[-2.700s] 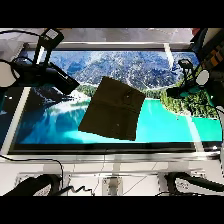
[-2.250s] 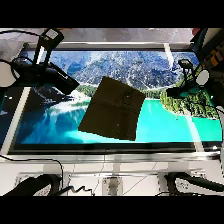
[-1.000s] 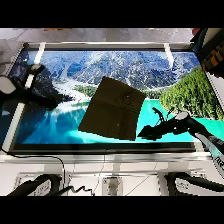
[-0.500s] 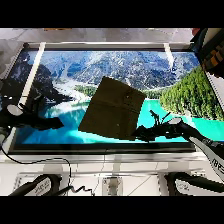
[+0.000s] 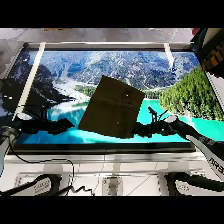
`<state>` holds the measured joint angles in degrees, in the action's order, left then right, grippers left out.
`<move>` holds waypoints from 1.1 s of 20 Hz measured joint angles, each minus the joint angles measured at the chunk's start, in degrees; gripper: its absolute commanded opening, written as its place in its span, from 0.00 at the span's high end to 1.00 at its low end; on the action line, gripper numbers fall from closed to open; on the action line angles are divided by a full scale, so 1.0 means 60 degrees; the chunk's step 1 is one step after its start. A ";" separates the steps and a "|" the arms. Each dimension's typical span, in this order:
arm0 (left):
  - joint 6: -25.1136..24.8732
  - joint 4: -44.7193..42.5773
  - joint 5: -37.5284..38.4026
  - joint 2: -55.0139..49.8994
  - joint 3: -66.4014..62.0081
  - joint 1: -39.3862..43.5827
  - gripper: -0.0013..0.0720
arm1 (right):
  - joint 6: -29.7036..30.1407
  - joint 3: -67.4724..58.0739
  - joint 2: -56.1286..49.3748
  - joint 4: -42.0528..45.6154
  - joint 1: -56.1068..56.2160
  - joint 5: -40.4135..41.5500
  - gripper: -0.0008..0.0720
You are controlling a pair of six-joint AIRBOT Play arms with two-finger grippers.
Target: Fold the clothes and pants, and hang the long-sleeved shirts on hangers.
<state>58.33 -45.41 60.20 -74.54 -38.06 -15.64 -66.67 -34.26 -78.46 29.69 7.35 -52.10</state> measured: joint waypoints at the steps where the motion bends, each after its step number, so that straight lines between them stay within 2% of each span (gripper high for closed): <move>1: -0.0091 0.0266 -0.0066 -0.0117 0.0062 0.0109 0.03 | 0.0011 -0.0076 0.0007 0.0004 0.0011 -0.0033 0.94; 4: -0.0251 0.0849 -0.0313 -0.0499 0.0149 0.0729 0.05 | 0.0036 -0.0277 0.0011 0.0138 0.0018 -0.0142 0.94; 5: -0.0270 0.0998 -0.0514 -0.0645 0.0160 0.0998 0.19 | 0.0044 -0.0321 0.0011 0.0204 0.0018 -0.0197 0.94; 9: -0.0331 0.1657 -0.1625 -0.1093 0.0186 0.1902 0.96 | 0.0051 -0.0419 0.0011 0.0499 0.0018 -0.0452 0.94; 12: -0.0510 0.2047 -0.2076 -0.1188 -0.0015 0.2197 0.96 | 0.0098 -0.0579 0.0011 0.0758 0.0022 -0.0681 0.94; 16: -0.0958 0.2361 -0.2036 -0.0769 -0.1005 0.2310 0.96 | 0.0470 -0.1657 0.0018 0.1078 0.0022 -0.1355 0.94; 22: -0.1410 0.2510 -0.1923 0.1679 -0.3195 0.2102 0.96 | 0.0743 -0.4645 0.0823 0.1475 0.0022 -0.2269 0.94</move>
<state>49.87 -30.35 48.66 -64.47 -57.23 -3.03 -62.22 -62.13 -73.52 38.54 7.49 -65.71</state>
